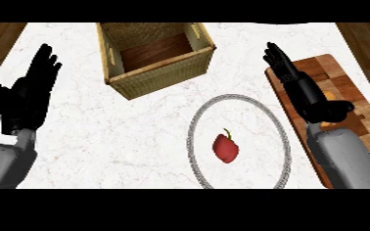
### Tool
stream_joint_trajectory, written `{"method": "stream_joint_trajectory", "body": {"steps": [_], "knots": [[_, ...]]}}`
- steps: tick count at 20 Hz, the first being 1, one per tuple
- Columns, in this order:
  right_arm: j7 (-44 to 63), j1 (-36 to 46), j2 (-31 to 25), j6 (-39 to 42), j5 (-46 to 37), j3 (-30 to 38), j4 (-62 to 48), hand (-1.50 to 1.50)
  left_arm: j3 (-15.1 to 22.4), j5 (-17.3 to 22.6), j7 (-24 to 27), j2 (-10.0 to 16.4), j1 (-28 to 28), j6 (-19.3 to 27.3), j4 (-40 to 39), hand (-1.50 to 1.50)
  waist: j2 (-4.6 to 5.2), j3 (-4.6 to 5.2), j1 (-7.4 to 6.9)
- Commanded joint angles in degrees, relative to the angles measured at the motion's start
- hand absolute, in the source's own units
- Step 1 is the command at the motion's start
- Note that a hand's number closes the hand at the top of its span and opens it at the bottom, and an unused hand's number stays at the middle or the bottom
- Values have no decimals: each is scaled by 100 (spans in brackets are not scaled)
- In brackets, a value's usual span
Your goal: Pick the bell pepper from the placemat and place it in the basket
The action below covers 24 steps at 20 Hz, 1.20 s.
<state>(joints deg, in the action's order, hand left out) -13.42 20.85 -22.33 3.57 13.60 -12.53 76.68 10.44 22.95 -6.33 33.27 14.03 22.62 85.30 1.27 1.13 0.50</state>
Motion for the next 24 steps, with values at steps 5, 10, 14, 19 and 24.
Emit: {"method": "stream_joint_trajectory", "body": {"steps": [5,10,14,19,24], "knots": [[742,458,1012,-1946,-791,-105,410,150,682,103,-281,-513,-1227,-412,-685,0,-139,-95,-99],[1391,902,2176,-2916,-2493,-1881,-272,150,1069,86,-411,-618,-1477,-717,-767,0,-118,-91,-335],[2420,1128,2211,-4174,-3485,-2443,-917,-150,1122,-18,-314,-736,-1599,-603,-853,0,-155,-86,-283],[4235,1832,1639,-3902,-4928,-2552,-1748,-150,934,110,-425,-516,-1680,-718,-856,0,-289,-38,-38],[5910,2609,1433,-2523,-5681,-2912,-1712,-150,950,96,-466,-598,-1823,-582,-782,0,-423,-38,183]]}}
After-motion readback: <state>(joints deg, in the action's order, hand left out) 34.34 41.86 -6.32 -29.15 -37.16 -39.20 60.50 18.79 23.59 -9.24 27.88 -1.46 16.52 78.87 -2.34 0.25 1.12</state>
